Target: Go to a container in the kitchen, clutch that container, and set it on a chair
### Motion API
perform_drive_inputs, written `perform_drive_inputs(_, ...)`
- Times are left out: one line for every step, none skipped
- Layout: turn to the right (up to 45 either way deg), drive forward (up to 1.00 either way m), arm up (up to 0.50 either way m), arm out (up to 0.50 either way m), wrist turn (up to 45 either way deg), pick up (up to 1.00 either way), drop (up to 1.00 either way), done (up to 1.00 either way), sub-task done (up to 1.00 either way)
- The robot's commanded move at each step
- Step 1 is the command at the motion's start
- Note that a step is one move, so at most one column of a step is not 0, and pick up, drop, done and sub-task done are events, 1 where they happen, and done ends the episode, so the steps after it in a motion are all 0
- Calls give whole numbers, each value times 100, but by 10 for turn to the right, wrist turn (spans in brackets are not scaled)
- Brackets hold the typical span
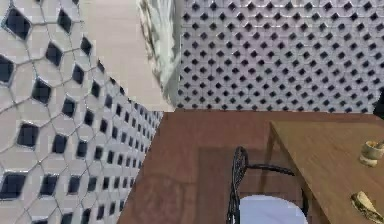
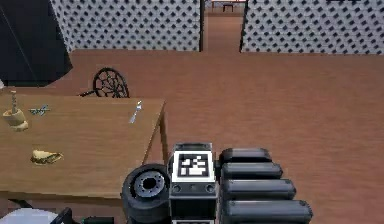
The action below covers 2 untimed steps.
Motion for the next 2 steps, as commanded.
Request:
perform_drive_inputs(-450, 0, 0, 0, 0, 0, 0, 0, 0)
perform_drive_inputs(-60, 0, 0, 0, 0, 0, 0, 0, 0)
